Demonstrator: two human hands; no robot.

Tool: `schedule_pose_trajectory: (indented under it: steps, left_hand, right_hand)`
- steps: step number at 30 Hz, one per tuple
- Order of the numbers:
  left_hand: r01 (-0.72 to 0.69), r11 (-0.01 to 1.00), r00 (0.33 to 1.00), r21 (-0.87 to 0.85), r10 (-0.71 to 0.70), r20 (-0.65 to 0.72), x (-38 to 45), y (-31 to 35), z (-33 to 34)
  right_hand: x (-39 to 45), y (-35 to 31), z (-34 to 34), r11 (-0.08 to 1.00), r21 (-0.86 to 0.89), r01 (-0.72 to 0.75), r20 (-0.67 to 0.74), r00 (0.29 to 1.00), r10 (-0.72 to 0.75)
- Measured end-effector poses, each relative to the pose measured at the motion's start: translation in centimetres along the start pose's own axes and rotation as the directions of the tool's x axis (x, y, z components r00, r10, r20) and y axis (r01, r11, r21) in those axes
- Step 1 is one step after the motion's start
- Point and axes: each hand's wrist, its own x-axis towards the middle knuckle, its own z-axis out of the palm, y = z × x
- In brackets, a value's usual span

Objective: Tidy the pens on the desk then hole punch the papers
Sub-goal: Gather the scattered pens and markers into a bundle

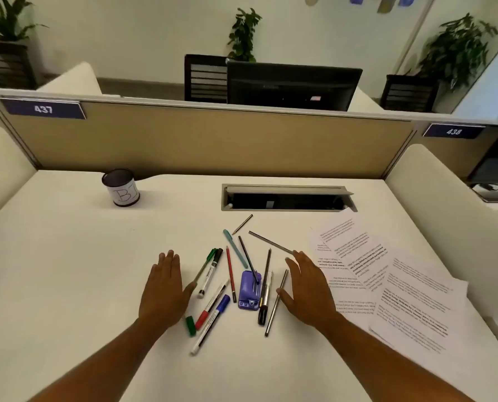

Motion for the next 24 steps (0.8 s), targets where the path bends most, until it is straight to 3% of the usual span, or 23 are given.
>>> schedule_pose_trajectory:
  steps: [4, 8, 13, 18, 24]
  left_hand:
    - [0.092, 0.995, 0.994, -0.048, -0.089, 0.060, -1.6, -0.5, 1.9]
    - [0.128, 0.989, 0.991, -0.069, -0.126, 0.034, -2.4, -1.0, 3.0]
    - [0.227, 0.971, 0.972, -0.076, -0.231, -0.038, -2.9, -1.2, 3.3]
    - [0.288, 0.956, 0.953, 0.049, -0.281, -0.110, -3.9, -0.3, 3.3]
    - [0.304, 0.950, 0.953, 0.070, -0.301, -0.041, -3.5, 0.5, 3.1]
  right_hand:
    - [-1.6, -0.3, 1.7, 0.990, 0.105, -0.091, 0.057, 0.995, 0.085]
    - [-2.3, -1.3, 2.3, 0.972, 0.145, -0.186, 0.002, 0.982, 0.187]
    - [-1.9, -3.2, 2.5, 0.869, 0.252, -0.426, 0.130, 0.904, 0.406]
    - [-0.8, -4.9, 2.5, 0.836, 0.235, -0.496, 0.199, 0.866, 0.458]
    - [0.8, -5.5, 2.1, 0.817, 0.295, -0.495, 0.236, 0.867, 0.439]
